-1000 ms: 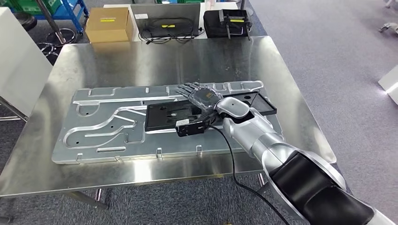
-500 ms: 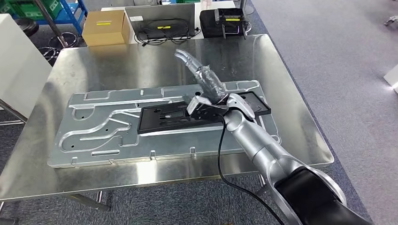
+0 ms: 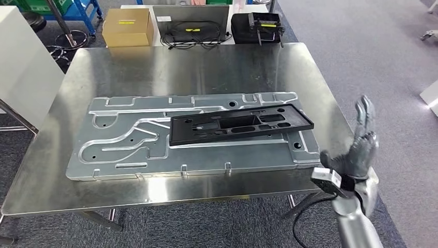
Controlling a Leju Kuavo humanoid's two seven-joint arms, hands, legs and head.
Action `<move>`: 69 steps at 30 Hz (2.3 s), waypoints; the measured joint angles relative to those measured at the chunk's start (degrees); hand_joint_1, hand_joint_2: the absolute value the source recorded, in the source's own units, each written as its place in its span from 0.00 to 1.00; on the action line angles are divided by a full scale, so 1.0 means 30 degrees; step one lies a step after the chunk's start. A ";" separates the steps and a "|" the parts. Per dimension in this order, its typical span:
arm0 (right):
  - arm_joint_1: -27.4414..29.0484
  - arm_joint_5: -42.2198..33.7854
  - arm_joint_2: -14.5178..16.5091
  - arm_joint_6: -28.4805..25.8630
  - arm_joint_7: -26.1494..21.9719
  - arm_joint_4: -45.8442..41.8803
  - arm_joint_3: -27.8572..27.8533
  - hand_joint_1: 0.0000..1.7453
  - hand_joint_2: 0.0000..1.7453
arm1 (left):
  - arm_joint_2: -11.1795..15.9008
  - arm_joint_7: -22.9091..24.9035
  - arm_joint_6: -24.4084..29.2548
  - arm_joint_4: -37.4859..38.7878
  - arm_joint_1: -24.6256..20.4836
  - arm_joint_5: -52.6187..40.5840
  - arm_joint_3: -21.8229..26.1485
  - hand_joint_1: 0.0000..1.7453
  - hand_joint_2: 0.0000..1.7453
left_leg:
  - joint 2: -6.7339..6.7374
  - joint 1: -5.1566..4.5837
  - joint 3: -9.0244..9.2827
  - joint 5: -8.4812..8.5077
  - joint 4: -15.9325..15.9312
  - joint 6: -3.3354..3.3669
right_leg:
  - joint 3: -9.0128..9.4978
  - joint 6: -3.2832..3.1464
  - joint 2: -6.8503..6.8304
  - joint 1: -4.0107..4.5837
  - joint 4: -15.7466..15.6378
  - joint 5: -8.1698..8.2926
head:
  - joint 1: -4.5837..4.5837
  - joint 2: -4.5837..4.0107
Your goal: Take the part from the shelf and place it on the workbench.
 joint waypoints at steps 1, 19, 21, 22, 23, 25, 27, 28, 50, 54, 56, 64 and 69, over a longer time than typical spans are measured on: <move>0.0852 0.0167 0.0007 -0.0155 -0.0006 -0.0418 -0.0776 0.00 0.00 | -0.0004 -0.0045 0.0013 0.0000 -0.0011 -0.0042 0.0027 0.00 0.00 | 0.0014 -0.0037 -0.0104 0.0057 0.0005 0.0082 | -0.0483 0.0034 0.0024 -0.0003 0.1318 -0.0768 | -0.0002 0.0000; 0.5951 0.5434 0.2377 -0.0086 0.0219 -0.2797 -0.9387 0.00 0.00 | -0.0056 -0.0741 -0.0148 0.0000 -0.0059 -0.0337 0.0091 0.00 0.00 | 0.0077 -0.0175 -0.1339 -0.2973 0.5221 -0.0876 | 0.1087 -0.1073 -0.0037 0.0113 -0.2889 0.2185 | -0.0009 0.0000; 0.5941 0.5628 0.2657 -0.0142 0.0022 -0.2407 -1.0162 0.00 0.00 | -0.0055 -0.0741 -0.0142 -0.0002 -0.0072 -0.0333 0.0093 0.00 0.00 | 0.0073 -0.0189 0.0353 -0.2029 0.3524 -0.0760 | 0.0587 -0.0982 -0.0041 0.0124 -0.2728 0.2486 | -0.0009 0.0000; 0.5934 0.5657 0.2757 -0.0166 -0.0026 -0.2269 -1.0478 0.00 0.00 | -0.0051 -0.0741 -0.0140 -0.0004 -0.0094 -0.0326 0.0093 0.00 0.00 | 0.0071 -0.0228 0.1490 -0.1856 0.2033 -0.0670 | 0.0402 -0.0917 -0.0037 0.0153 -0.2629 0.2607 | -0.0009 0.0000; 0.5926 0.5681 0.2839 -0.0184 -0.0055 -0.2169 -1.0721 0.00 0.00 | -0.0047 -0.0741 -0.0140 -0.0005 -0.0128 -0.0319 0.0091 0.00 0.00 | 0.0069 -0.0265 0.2439 -0.1902 0.0670 -0.0579 | 0.0280 -0.0828 -0.0041 0.0172 -0.2551 0.2733 | -0.0009 0.0000; 0.5887 0.5800 0.2972 -0.0171 -0.0055 -0.2008 -1.1053 0.00 0.00 | -0.0049 -0.0745 -0.0140 -0.0007 -0.0184 -0.0295 0.0089 0.00 0.00 | 0.0066 -0.0368 0.3268 -0.2181 -0.0756 -0.0417 | 0.0175 -0.0611 -0.0049 0.0180 -0.2505 0.3013 | -0.0007 0.0000; 0.5761 0.6400 0.3096 0.0187 0.0143 -0.1733 -1.1455 0.00 0.00 | -0.0091 -0.0743 -0.0144 -0.0004 -0.0167 -0.0282 0.0096 0.00 0.00 | 0.0127 -0.0365 0.3072 -0.1934 -0.0898 -0.0172 | 0.0082 -0.0360 -0.0003 0.0129 -0.2492 0.3162 | -0.0007 0.0000; 0.5626 0.6893 0.3151 0.0497 0.0299 -0.1380 -1.1775 0.00 0.00 | -0.0116 -0.0743 -0.0144 -0.0002 -0.0154 -0.0275 0.0106 0.00 0.00 | 0.0189 -0.0343 0.2907 -0.1728 -0.0926 -0.0007 | -0.0047 -0.0251 0.0033 0.0102 -0.2248 0.2799 | -0.0007 0.0000; 0.0826 1.2160 0.4965 1.1675 1.5624 2.4448 -2.2114 0.00 0.00 | -0.1024 0.2729 -0.0745 0.0098 0.0148 -0.3769 -0.1551 0.00 0.00 | 0.0337 -0.0244 -0.0649 -0.2735 0.4813 -0.0842 | 0.1288 -0.1146 -0.0064 0.0281 -0.2893 0.1980 | -0.0016 0.0000; 0.0579 1.2012 0.4921 1.1129 1.5507 2.4983 -2.2455 0.00 0.00 | -0.1091 0.3169 -0.0860 0.0106 0.0089 -0.4317 -0.2098 0.00 0.00 | 0.0328 -0.0364 0.2746 -0.1906 -0.0016 -0.0503 | 0.0480 -0.0907 -0.0106 0.0373 -0.2525 0.2513 | -0.0013 0.0000; 0.0537 1.1819 0.4786 1.1020 1.5506 2.5112 -2.2686 0.00 0.00 | -0.1160 0.3422 -0.0947 0.0118 0.0069 -0.4555 -0.2342 0.00 0.00 | 0.0324 -0.0474 0.3070 -0.2009 -0.0872 -0.0342 | 0.0389 -0.0706 -0.0166 0.0350 -0.2556 0.2841 | -0.0015 0.0000; 0.0558 1.1621 0.4606 1.1324 1.5437 2.5575 -2.3065 0.00 0.00 | -0.1442 0.3683 -0.1022 0.0189 0.0074 -0.5010 -0.2944 0.00 0.00 | 0.0498 -0.0337 0.1299 -0.0424 -0.0839 0.0263 | -0.0850 0.0026 0.0023 0.0015 0.2813 -0.0868 | -0.0009 0.0000; 0.0480 1.1623 0.4577 1.1650 1.5076 2.5617 -2.3065 0.00 0.00 | -0.1444 0.3565 -0.0929 0.0186 0.0041 -0.4814 -0.3051 0.00 0.00 | 0.0490 -0.0322 0.0084 0.0160 -0.0185 -0.0145 | 0.3013 0.0008 0.0068 -0.0079 -0.2200 0.0477 | -0.0013 0.0000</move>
